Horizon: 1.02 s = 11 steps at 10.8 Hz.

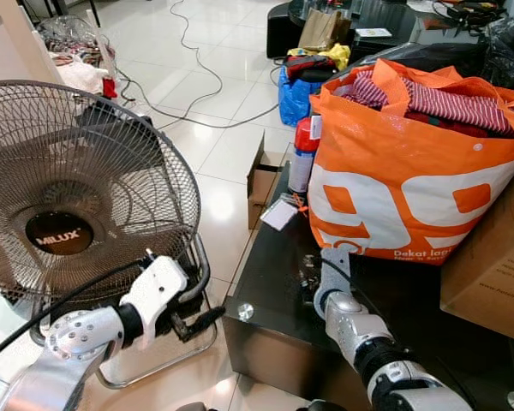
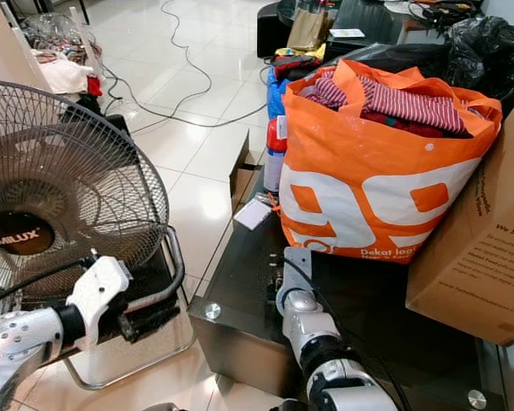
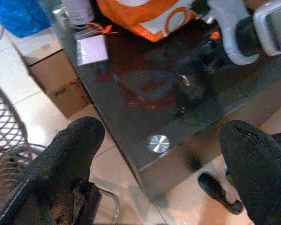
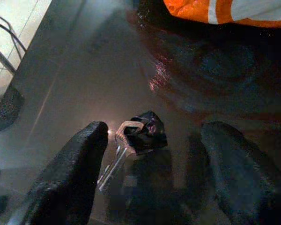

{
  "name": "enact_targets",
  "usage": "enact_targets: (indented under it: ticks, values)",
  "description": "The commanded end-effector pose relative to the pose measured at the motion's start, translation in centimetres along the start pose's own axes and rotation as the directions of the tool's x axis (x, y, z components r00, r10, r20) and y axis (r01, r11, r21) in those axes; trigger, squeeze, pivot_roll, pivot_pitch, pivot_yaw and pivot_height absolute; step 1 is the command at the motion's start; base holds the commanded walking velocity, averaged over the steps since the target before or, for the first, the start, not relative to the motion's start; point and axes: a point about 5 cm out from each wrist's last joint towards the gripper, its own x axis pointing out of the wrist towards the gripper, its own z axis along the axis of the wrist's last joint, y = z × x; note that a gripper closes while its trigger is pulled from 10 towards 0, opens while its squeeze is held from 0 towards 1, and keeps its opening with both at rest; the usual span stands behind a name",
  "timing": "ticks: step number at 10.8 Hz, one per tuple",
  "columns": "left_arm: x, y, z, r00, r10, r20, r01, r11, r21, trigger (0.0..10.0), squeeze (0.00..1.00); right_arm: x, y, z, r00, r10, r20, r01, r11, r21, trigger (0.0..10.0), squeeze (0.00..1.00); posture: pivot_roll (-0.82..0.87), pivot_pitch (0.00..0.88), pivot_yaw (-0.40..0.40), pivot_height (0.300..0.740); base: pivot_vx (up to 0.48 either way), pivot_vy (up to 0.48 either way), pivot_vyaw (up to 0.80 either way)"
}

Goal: Hang keys on a hook

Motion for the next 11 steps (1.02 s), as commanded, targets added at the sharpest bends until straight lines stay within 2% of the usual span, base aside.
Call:
enact_targets:
  ticks: [1,2,4,11]
  values:
    - [-0.21,-0.71,0.08,0.998,-0.064,-0.012,0.064,0.998,-0.015,10.0,0.0,0.05,0.09,0.19,1.0,-0.007,0.003,0.007,1.0,0.022,0.7,0.0,-0.01,0.057,0.017,0.74,0.0,0.0,0.0]
    - [-0.31,-1.07,0.1,0.995,-0.096,-0.016,0.096,0.995,-0.019,10.0,0.0,0.07,0.13,0.15,1.0,-0.008,0.002,0.008,1.0,0.029,0.8,0.0,-0.01,0.055,0.018,0.74,0.0,0.0,0.0]
    - [-0.34,-1.07,0.19,0.995,-0.096,-0.017,0.096,0.995,-0.023,10.0,0.0,0.11,0.22,0.06,1.0,-0.008,-0.002,0.008,0.999,0.042,0.0,0.0,-0.01,0.052,0.016,0.74,0.0,0.0,0.0]
    - [-0.47,-1.08,0.4,0.995,-0.095,-0.022,0.094,0.995,-0.031,10.0,0.0,0.18,0.29,-0.03,1.0,-0.004,-0.008,0.005,0.997,0.072,0.0,0.0,0.0,0.058,0.008,0.74,0.0,0.0,0.0]
